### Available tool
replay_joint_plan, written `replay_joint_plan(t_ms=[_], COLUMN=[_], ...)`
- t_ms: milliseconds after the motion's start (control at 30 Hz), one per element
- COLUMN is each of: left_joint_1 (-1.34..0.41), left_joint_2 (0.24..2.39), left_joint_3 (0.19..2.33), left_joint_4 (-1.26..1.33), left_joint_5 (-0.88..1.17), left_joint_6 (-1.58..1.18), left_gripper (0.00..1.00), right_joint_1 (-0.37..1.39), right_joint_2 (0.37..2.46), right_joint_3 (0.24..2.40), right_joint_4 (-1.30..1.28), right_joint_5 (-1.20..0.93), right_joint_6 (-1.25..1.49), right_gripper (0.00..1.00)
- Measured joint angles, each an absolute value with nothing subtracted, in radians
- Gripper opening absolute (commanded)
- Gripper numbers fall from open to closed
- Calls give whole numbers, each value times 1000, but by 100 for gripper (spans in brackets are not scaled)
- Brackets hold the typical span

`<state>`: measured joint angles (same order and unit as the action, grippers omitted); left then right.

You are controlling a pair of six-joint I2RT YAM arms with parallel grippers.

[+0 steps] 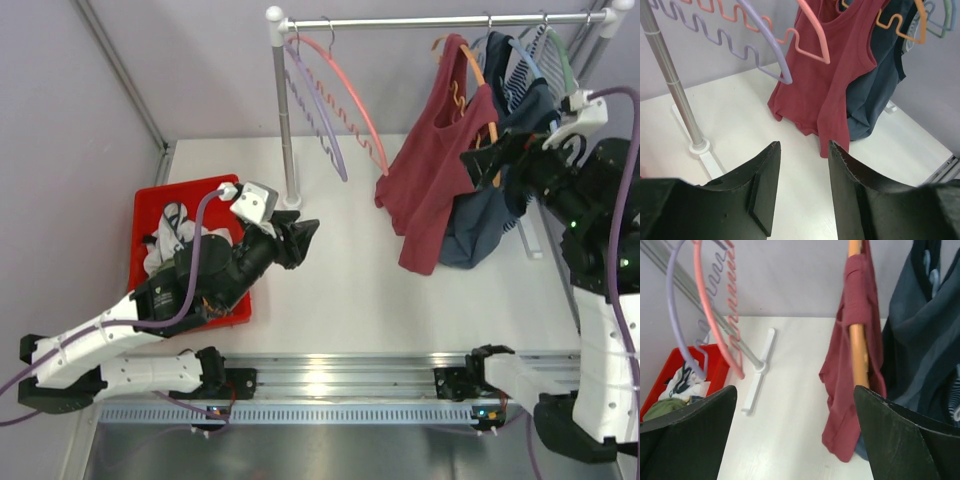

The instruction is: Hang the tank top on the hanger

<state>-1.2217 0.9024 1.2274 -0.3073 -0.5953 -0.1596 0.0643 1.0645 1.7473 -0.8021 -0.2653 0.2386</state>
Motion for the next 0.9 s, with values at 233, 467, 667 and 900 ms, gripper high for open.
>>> replay_joint_plan(t_ms=[233, 467, 667, 900], left_joint_1=[-1222, -1222, -1222, -1222], left_joint_2=[870, 849, 826, 830], left_joint_3=[1150, 1022, 888, 852], left_joint_4=[-354, -410, -427, -433], left_joint_5=[-637, -658, -672, -698], left_joint_6=[-213, -311, -388, -452], left_gripper=[47, 46, 45, 46], right_joint_1=[558, 942, 966, 966], right_joint_2=[881, 777, 673, 674], right_joint_3=[1429, 984, 760, 720], right_joint_4=[-790, -682, -594, -536], right_joint_5=[-64, 197, 268, 310], right_joint_6=[331, 496, 583, 591], right_gripper=[100, 100, 100, 100])
